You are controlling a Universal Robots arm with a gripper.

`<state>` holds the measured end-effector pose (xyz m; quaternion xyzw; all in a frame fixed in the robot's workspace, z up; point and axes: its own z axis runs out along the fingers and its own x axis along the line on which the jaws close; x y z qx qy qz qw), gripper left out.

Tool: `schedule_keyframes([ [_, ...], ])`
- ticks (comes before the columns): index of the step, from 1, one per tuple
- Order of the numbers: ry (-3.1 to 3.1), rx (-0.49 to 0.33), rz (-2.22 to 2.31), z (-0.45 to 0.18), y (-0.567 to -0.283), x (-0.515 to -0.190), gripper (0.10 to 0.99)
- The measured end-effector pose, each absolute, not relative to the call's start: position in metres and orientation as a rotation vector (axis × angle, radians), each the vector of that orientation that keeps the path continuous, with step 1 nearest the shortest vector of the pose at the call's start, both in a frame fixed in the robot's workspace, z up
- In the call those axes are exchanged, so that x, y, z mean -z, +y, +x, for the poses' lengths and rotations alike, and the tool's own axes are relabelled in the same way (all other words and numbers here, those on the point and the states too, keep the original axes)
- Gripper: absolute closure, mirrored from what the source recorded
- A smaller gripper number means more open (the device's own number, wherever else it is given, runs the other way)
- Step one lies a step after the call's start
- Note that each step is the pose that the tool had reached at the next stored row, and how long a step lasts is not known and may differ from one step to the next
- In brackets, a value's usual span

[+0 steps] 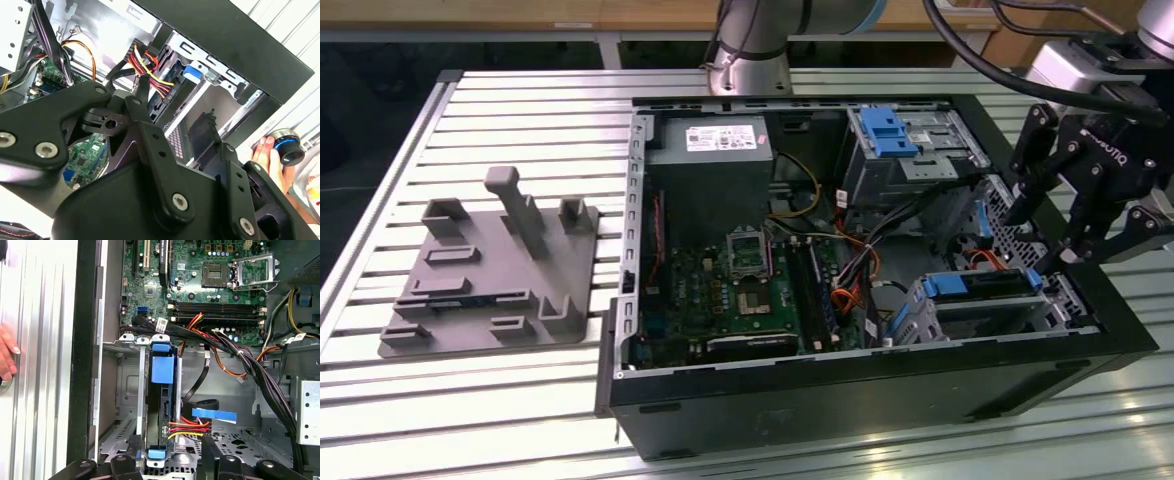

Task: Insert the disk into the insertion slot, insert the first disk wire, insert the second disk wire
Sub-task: 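Insert the second disk wire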

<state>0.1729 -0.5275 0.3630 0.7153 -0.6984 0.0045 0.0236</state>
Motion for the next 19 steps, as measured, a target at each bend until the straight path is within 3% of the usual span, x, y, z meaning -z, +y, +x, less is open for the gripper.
schedule_keyframes([
  [16,-2.165,-0.007,2.218,0.173,-0.527,-0.363,0.494],
  [19,-2.159,-0.021,2.211,0.173,-0.516,-0.363,0.494],
])
